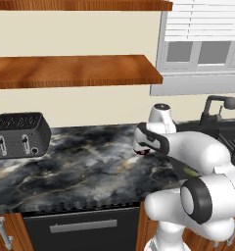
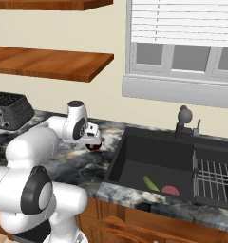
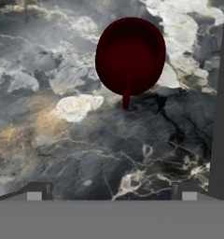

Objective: Clear the mugs and bowl far away from the sink.

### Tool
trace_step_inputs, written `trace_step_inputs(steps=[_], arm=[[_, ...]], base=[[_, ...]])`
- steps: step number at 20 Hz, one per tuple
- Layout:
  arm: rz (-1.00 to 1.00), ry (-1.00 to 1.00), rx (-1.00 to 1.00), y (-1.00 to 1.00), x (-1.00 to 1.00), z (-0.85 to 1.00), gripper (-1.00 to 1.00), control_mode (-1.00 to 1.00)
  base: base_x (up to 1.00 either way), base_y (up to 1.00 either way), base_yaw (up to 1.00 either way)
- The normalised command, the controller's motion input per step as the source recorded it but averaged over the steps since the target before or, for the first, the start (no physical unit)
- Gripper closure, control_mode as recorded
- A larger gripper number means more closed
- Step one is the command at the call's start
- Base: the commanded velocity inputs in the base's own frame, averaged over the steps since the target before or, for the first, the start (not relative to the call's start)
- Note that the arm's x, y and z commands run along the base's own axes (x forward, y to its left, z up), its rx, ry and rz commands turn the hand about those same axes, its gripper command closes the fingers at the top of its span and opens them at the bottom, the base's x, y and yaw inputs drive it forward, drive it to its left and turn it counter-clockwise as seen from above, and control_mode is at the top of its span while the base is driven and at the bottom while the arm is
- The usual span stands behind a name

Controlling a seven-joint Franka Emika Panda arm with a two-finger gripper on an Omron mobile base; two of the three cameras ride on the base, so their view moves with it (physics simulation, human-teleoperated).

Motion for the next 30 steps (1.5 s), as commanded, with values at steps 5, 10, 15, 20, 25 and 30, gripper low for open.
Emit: trace_step_inputs(steps=[5,10,15,20,25,30], arm=[[0.0,0.0,0.0,0.0,0.23,0.0,-1.0,-1.0],[0.0,0.0,0.0,-0.06,0.07,0.0,-1.0,-1.0],[0.0,0.0,0.0,-0.08,0.0,0.0,-1.0,-1.0],[0.0,0.0,0.0,0.0,0.02,-0.11,-1.0,-1.0],[0.0,0.0,0.0,0.0,0.21,-0.18,-1.0,-1.0],[0.0,0.0,0.0,0.0,0.03,0.0,-1.0,-1.0]], base=[[0.0,0.0,0.0],[0.0,0.0,0.0],[0.0,0.0,0.0],[0.0,0.0,0.0],[0.0,0.0,0.0],[0.0,0.0,0.0]])
